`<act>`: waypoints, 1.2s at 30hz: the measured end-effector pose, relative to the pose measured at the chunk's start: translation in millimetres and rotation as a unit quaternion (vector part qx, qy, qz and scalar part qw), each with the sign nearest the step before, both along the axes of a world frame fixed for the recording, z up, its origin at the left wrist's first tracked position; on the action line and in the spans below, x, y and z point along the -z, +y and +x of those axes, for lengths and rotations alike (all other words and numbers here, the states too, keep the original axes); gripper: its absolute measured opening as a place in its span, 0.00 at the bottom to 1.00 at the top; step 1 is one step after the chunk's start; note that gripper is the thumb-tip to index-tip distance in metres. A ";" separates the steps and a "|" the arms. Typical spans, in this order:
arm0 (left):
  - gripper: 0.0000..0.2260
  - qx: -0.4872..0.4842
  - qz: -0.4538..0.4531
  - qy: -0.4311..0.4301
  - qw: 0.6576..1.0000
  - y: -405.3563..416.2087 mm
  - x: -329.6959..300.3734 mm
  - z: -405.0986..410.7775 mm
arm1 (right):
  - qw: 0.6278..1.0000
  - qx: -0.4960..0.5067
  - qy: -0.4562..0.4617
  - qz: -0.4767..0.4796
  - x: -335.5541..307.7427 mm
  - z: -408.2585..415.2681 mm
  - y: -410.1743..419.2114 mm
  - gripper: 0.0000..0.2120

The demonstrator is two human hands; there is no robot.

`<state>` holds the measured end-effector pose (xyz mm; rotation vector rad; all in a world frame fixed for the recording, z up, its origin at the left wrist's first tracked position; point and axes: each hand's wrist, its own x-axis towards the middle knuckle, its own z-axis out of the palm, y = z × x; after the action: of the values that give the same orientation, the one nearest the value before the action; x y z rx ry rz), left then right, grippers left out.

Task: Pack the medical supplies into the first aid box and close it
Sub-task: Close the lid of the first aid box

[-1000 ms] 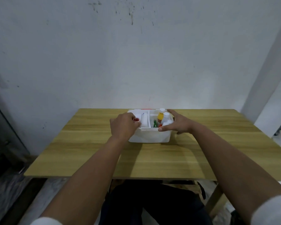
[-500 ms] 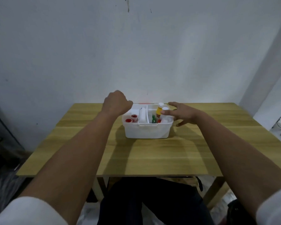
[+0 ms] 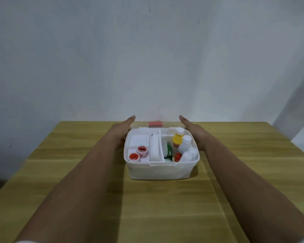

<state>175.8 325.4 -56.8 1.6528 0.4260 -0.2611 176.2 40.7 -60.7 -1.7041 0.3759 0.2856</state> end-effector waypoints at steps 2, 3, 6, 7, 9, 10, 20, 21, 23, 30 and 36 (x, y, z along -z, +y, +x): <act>0.29 -0.006 0.013 -0.015 1.000 -4.7 -1.8 7.2 | 1.000 0.012 -0.008 0.014 0.1 6.8 1.8 0.38; 0.30 -0.016 0.028 -0.032 0.999 -5.9 -4.6 9.2 | 1.000 0.017 -0.015 0.021 -1.7 9.4 2.6 0.38; 0.35 -0.019 0.028 -0.063 0.997 -7.3 -17.9 10.3 | 0.997 0.015 -0.043 0.066 -17.3 12.6 4.8 0.35; 0.35 -0.013 0.018 -0.073 0.997 -7.7 -24.5 8.5 | 0.996 0.019 -0.050 0.074 -23.5 13.5 4.8 0.36; 0.34 -0.011 -0.003 -0.096 0.995 -9.8 -37.9 2.8 | 0.996 0.022 -0.072 0.056 -39.8 7.9 6.0 0.37; 0.33 -0.011 -0.006 -0.107 0.994 -11.8 -45.6 -2.0 | 0.995 0.020 -0.085 0.040 -47.4 3.1 6.7 0.38; 0.41 -0.008 0.035 -0.176 0.984 -17.1 -84.1 -83.8 | 0.979 0.038 -0.196 -0.028 -87.1 -84.6 19.9 0.39; 0.41 -0.003 0.042 -0.183 0.982 -18.5 -84.1 -93.9 | 0.977 0.039 -0.209 -0.032 -87.4 -94.7 20.4 0.38; 0.42 0.004 0.066 -0.188 0.980 -20.2 -80.8 -114.5 | 0.970 0.038 -0.236 -0.050 -83.6 -114.1 21.8 0.36; 0.33 0.085 0.163 -0.231 0.955 -26.9 -49.7 -169.8 | 0.922 -0.030 -0.325 -0.210 -35.6 -160.7 28.5 0.32; 0.52 0.160 0.293 -0.250 0.909 -21.7 -27.5 -182.2 | 0.883 -0.075 -0.352 -0.301 -11.5 -185.8 25.6 0.47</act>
<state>-6.4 303.7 -29.3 2.2977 -0.1886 0.0714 -9.7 66.3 -49.2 -2.3065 -0.2450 -0.3929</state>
